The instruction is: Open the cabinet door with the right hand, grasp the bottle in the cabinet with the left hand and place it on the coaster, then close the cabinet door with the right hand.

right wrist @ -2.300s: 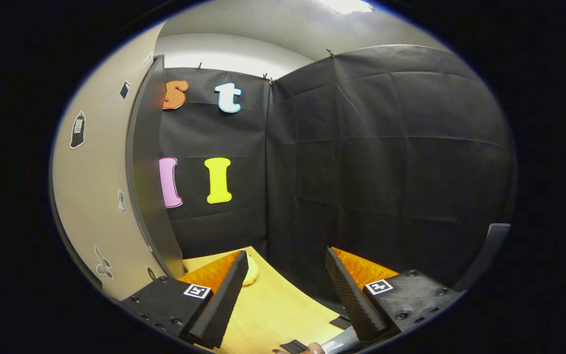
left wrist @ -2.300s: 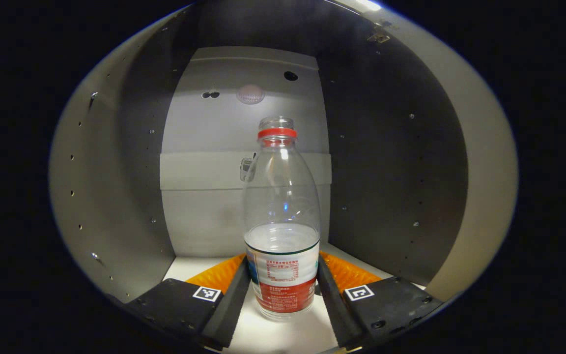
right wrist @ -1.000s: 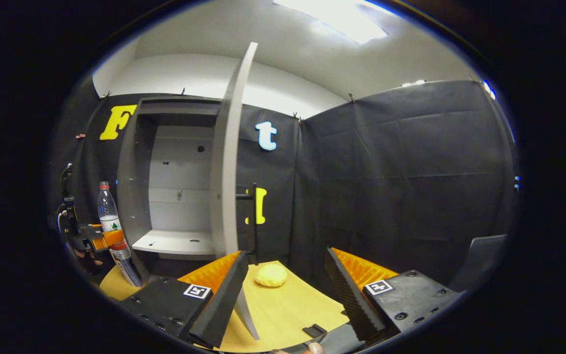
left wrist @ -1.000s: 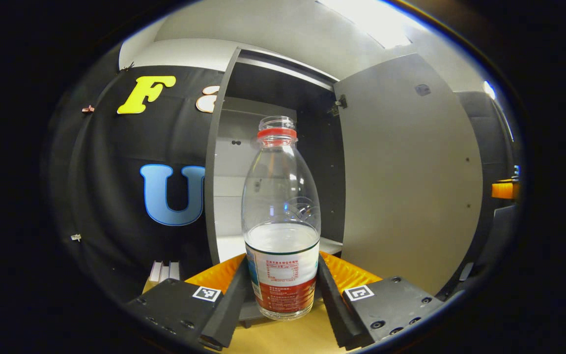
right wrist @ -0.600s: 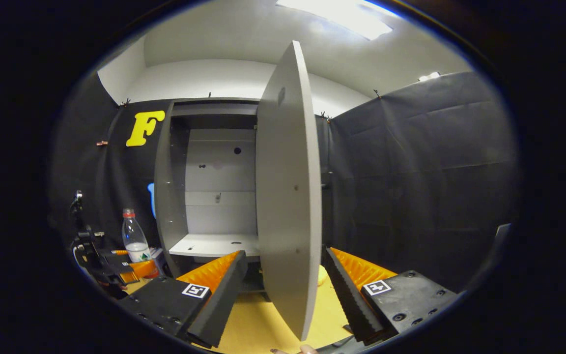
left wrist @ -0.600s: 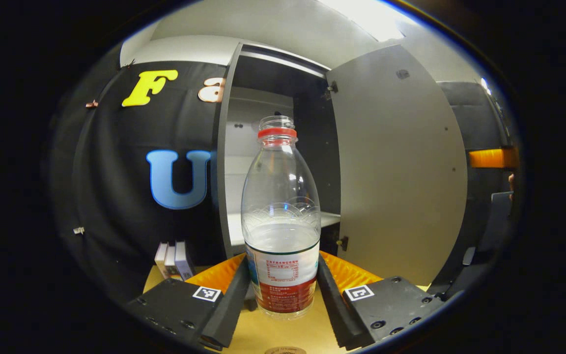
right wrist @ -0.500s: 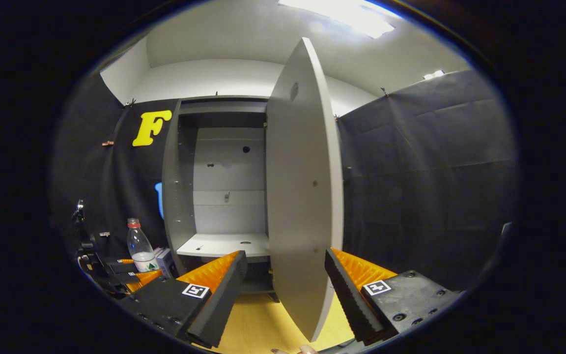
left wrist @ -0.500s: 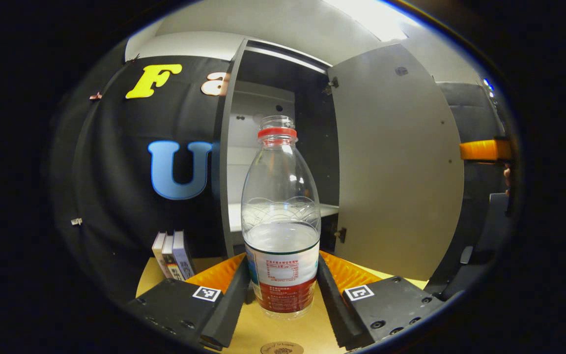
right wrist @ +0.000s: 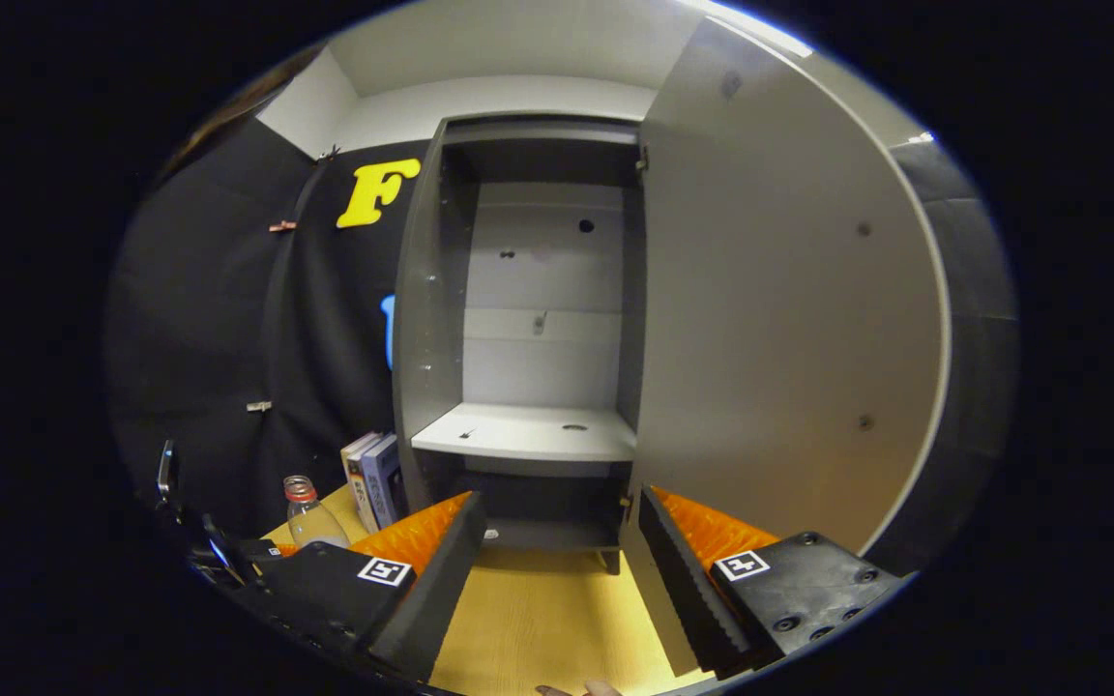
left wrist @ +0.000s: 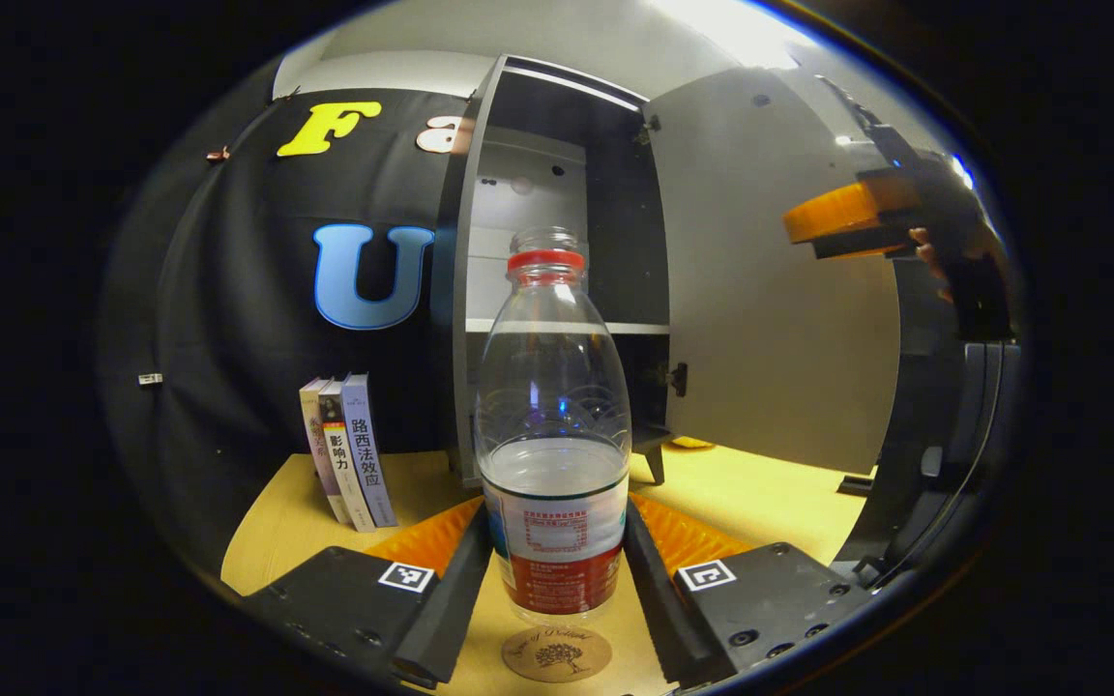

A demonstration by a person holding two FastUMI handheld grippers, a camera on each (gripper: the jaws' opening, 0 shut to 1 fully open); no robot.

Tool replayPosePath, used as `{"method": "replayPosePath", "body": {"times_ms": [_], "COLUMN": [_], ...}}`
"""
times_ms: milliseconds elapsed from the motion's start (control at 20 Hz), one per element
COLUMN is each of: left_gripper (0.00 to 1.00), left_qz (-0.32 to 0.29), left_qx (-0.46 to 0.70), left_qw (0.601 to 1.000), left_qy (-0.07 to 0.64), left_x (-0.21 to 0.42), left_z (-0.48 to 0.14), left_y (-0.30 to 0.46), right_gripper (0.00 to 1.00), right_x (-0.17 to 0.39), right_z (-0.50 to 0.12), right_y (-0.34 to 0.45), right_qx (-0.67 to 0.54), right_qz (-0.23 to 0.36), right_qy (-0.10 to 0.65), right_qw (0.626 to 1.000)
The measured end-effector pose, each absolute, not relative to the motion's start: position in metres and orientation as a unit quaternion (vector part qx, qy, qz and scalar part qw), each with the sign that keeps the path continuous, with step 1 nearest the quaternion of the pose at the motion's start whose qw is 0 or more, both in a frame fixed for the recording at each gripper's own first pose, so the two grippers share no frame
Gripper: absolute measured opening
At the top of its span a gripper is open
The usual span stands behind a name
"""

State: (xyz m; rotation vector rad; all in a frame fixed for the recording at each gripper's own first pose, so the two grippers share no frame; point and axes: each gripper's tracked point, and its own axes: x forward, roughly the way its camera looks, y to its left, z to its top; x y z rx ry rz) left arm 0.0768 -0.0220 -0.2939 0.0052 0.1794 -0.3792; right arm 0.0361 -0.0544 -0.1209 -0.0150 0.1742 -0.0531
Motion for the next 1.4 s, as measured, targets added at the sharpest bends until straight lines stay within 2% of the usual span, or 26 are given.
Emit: {"method": "replayPosePath", "body": {"times_ms": [200, 600, 950, 1400], "left_gripper": [0.77, 0.77, 0.78, 0.8], "left_qz": [-0.176, -0.153, -0.147, -0.146], "left_qx": [0.0, -0.002, -0.01, -0.008], "left_qw": [0.98, 0.983, 0.983, 0.983], "left_qy": [0.096, 0.103, 0.112, 0.112], "left_x": [0.07, 0.072, 0.073, 0.063], "left_z": [-0.335, -0.386, -0.397, -0.402], "left_y": [-0.022, -0.014, -0.009, -0.011], "right_gripper": [0.98, 0.98, 0.98, 0.98], "right_x": [0.048, 0.041, 0.047, 0.044], "right_z": [-0.159, -0.229, -0.238, -0.244], "right_y": [-0.029, -0.012, -0.001, -0.002], "right_qx": [0.015, 0.018, -0.012, 0.028], "right_qz": [0.016, 0.053, 0.078, 0.076], "right_qy": [0.129, 0.233, 0.243, 0.254], "right_qw": [0.991, 0.971, 0.967, 0.964]}}
